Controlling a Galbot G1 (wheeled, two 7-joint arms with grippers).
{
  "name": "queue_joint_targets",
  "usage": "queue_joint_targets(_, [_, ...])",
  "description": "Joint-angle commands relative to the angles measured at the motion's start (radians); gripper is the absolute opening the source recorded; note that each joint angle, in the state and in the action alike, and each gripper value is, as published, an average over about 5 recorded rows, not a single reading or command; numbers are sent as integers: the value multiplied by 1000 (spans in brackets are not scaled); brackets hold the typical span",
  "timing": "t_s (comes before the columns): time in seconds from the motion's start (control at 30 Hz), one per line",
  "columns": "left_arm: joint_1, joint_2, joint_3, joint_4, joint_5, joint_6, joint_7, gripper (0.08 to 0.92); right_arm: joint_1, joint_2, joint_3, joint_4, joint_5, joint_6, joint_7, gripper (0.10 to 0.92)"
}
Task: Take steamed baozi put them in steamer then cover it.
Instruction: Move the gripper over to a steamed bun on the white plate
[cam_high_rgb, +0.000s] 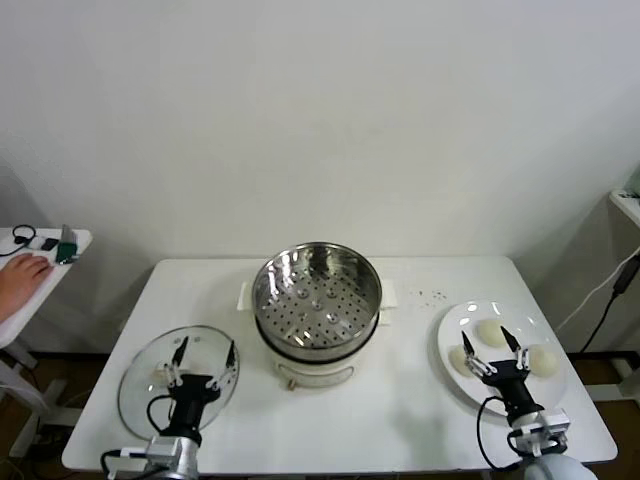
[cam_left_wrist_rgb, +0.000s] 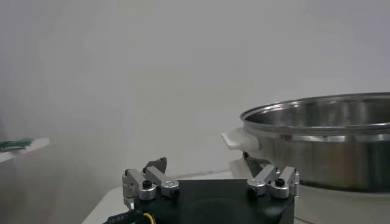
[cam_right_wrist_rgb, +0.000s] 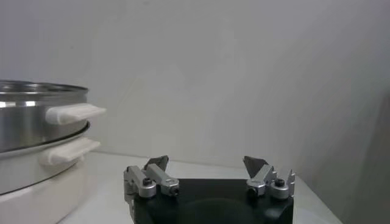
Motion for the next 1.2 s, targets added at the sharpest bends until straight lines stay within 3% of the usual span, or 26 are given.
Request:
queue_joint_targets(0.03, [-1,2,-1,-1,3,-4,3,823,68,-102,3,-9,-69,-105,-69,823])
queue_joint_targets(0.3, [1,2,-8,-16,40,-27,0,823,271,-497,-93,-133,-179,-281,-465,823])
queue_joint_targets(0.53, [6,-1,-4,-23,26,-30,1,823,448,-740,-273,-265,-361,-261,-746,823])
queue_joint_targets(0.67, [5,-2,1,-9,21,-34,1,823,638,-775,-443,-351,-476,-207,-837,823])
queue_joint_targets(0.9, [-4,3,-2,5,11,-26,1,823,1042,-780,-863,-455,-541,-173,-946,823])
queue_joint_targets(1.2, [-21,12,-3,13,-4,-5,-8,823,1439,-630,-1330,-680,-543,-145,-1001,823])
